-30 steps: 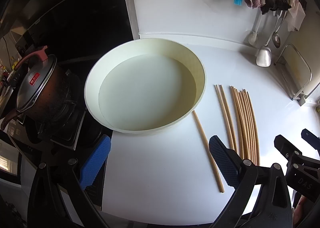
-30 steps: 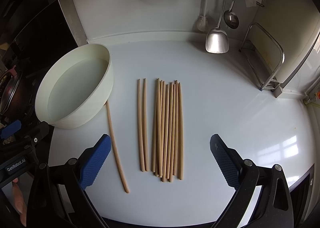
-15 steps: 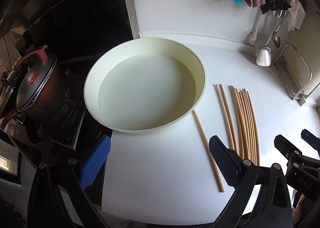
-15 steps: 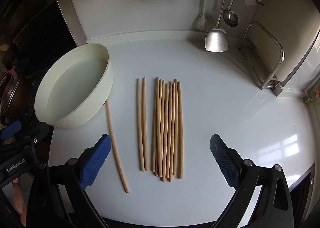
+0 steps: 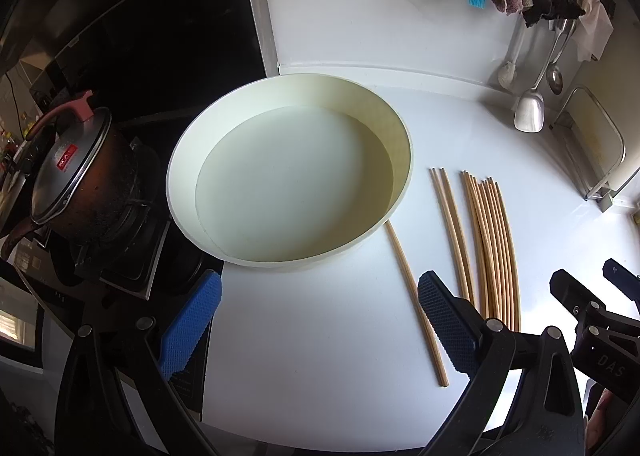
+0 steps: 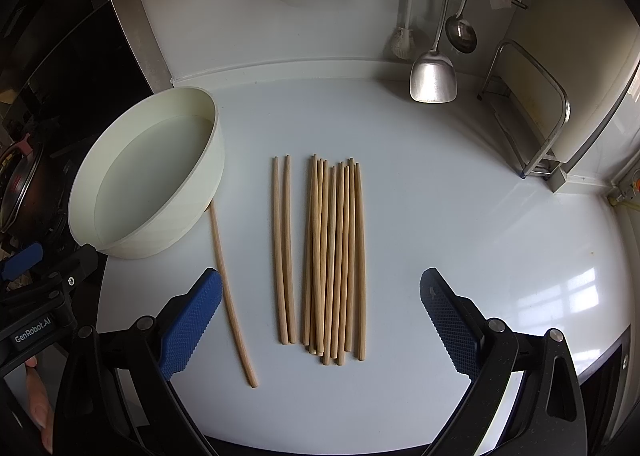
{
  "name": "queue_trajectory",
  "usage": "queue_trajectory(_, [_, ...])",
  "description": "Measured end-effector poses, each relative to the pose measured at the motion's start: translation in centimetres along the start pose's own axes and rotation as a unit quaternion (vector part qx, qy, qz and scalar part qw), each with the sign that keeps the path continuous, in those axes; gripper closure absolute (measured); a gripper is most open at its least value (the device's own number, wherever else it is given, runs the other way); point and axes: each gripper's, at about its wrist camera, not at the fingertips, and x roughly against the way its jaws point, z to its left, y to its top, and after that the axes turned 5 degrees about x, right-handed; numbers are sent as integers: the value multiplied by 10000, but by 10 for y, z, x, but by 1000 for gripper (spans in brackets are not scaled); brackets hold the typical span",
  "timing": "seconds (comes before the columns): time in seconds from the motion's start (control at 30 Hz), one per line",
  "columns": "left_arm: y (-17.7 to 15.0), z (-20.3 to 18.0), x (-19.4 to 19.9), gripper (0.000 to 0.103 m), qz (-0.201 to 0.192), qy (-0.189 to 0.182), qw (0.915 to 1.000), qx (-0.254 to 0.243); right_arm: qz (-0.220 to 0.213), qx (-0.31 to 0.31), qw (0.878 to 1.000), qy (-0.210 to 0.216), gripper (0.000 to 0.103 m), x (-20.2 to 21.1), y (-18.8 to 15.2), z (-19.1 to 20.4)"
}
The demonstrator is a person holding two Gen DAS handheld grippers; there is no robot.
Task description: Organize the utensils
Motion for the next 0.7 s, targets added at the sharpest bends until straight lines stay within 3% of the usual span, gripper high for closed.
queue_trajectory(0.7, [1,1,-2,6,19,5,10000,11,37,125,9999,-23,8,-5,3,1])
